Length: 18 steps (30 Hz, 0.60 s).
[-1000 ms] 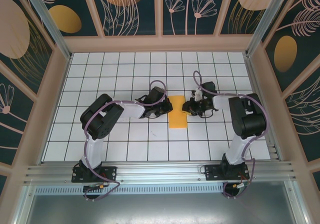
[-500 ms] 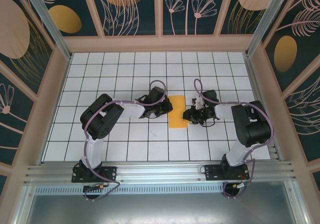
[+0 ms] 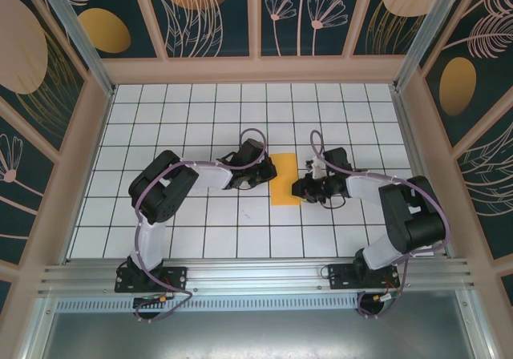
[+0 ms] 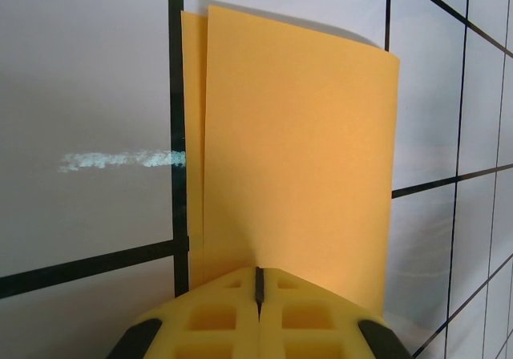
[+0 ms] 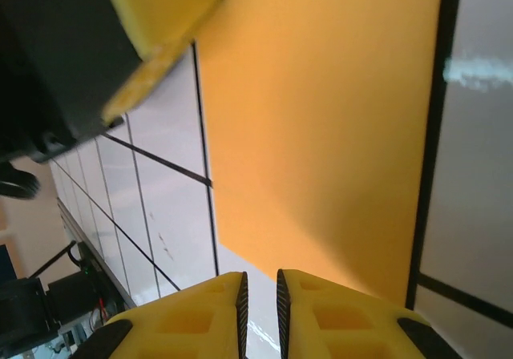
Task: Fold a paper plane with a square sheet of paper (pick it up from the middle)
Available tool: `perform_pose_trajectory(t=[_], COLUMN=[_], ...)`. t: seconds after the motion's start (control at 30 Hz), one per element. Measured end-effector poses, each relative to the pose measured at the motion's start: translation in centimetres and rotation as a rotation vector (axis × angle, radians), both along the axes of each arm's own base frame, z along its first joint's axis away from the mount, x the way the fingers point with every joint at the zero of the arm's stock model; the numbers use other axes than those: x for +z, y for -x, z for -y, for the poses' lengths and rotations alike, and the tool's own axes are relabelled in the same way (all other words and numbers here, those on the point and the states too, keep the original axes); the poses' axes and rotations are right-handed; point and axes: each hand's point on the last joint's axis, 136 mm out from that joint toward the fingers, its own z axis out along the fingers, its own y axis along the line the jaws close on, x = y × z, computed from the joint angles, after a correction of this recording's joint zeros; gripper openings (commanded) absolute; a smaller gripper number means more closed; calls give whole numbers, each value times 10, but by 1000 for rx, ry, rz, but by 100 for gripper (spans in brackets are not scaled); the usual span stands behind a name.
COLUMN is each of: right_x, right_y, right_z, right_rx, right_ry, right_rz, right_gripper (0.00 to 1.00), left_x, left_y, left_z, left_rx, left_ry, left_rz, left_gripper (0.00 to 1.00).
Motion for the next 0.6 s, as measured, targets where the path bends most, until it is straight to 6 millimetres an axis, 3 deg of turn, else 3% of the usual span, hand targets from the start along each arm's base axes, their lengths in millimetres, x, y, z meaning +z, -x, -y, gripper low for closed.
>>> perform_pose_trajectory(t=[0.13, 0.43, 0.53, 0.6], right_x=[-18, -14, -2, 13], right_y=[12, 12, 0, -20], right_z=[7, 8, 6, 4], right_rx=[-11, -13, -21, -33], right_ry=[34, 31, 22, 12], right_rz=[-46, -46, -20, 30], right_gripper=[21, 22, 22, 22], left_x=[0, 0, 0, 0], left_y=[0, 0, 0, 0], left_z=[0, 0, 0, 0], left_rx=[0, 0, -1, -2], left_ry=[0, 0, 0, -1], left_rz=[0, -1, -1, 1], left_gripper=[0, 0, 0, 0])
